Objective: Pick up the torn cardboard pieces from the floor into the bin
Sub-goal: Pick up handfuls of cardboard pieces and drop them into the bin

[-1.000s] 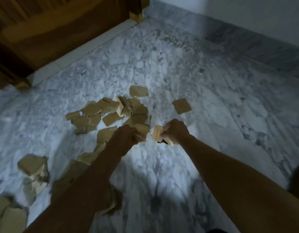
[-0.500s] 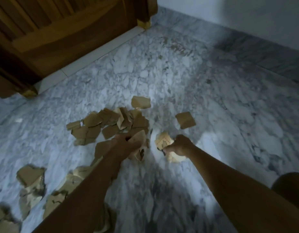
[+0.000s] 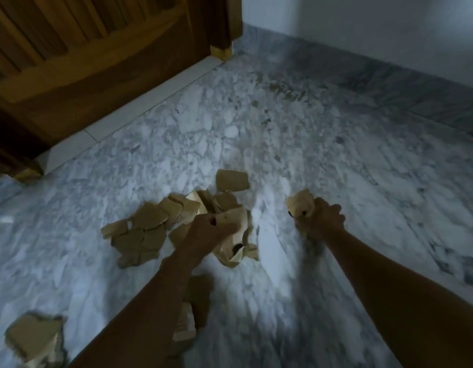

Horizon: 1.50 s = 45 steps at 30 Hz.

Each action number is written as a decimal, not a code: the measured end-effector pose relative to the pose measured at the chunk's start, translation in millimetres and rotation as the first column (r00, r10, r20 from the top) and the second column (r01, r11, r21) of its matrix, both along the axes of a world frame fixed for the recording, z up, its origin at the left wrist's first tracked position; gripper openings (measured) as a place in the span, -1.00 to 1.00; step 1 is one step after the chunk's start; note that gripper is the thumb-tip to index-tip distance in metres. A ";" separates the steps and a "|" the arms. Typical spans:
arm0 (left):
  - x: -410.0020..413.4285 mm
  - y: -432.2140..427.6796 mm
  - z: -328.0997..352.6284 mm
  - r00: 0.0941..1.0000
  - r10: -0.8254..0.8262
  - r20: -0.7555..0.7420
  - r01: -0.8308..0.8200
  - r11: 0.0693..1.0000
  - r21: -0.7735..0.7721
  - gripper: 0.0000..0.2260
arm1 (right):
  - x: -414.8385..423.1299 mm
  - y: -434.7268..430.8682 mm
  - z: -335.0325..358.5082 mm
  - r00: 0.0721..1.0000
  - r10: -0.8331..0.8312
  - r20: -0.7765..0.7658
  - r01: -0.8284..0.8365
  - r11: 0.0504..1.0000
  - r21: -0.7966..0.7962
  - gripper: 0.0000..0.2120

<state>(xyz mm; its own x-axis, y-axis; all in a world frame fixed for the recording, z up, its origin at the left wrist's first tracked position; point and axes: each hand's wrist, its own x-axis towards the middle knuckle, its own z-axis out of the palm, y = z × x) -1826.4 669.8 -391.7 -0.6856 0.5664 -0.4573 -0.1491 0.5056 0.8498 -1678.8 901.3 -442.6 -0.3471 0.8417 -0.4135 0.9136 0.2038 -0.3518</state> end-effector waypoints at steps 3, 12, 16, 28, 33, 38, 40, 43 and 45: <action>-7.9 -6.9 10.0 0.993 0.027 0.117 -0.029 0.999 0.014 -0.76 | 7.4 -12.8 6.3 0.987 -0.042 -0.153 0.038 0.999 -0.027 -0.42; -58.0 -45.4 17.0 0.987 -0.158 -0.013 0.156 0.985 -0.072 -0.74 | -94.7 -25.8 93.6 0.937 0.301 -0.177 -0.329 0.932 -0.154 -0.74; -60.5 -60.5 -0.1 0.989 -0.113 -0.092 0.104 0.990 -0.097 -0.62 | -159.9 -19.4 79.0 0.848 0.527 -0.060 -0.530 0.844 -0.080 -0.54; -36.2 -100.0 -14.2 0.986 -0.030 -0.164 0.000 0.983 -0.182 -0.83 | -191.4 -11.7 5.5 0.787 0.610 0.089 -0.615 0.788 0.034 -0.30; -29.1 -101.7 -7.8 0.995 -0.022 -0.094 0.010 0.991 -0.132 -0.86 | -154.5 2.6 12.5 0.844 0.499 -0.194 -0.527 0.839 -0.135 -0.42; -23.0 -95.5 0.1 0.990 -0.043 -0.132 0.022 0.987 -0.158 -0.87 | -117.1 6.7 35.0 0.813 0.544 -0.208 -0.576 0.804 -0.149 -0.70; -21.0 -98.4 0.5 0.985 -0.074 -0.155 0.039 0.976 -0.214 -0.87 | -111.7 -0.8 50.2 0.748 0.628 -0.216 -0.664 0.712 -0.228 -0.66; -16.8 -100.9 -3.9 0.982 -0.123 -0.143 0.077 0.954 -0.291 -0.92 | -116.7 -24.7 53.1 0.698 0.687 -0.203 -0.706 0.611 -0.358 -0.54; -15.5 -103.3 -5.7 0.980 -0.133 -0.150 0.077 0.939 -0.335 -0.94 | -122.1 -49.6 37.5 0.689 0.718 -0.100 -0.703 0.628 -0.335 -0.41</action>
<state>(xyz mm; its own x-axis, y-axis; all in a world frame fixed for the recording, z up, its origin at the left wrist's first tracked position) -1841.9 566.5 -397.4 -0.7131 0.4789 -0.5120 0.0505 0.7635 0.6438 -1800.9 851.7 -405.1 -0.7571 0.1549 -0.6347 0.5489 0.6777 -0.4893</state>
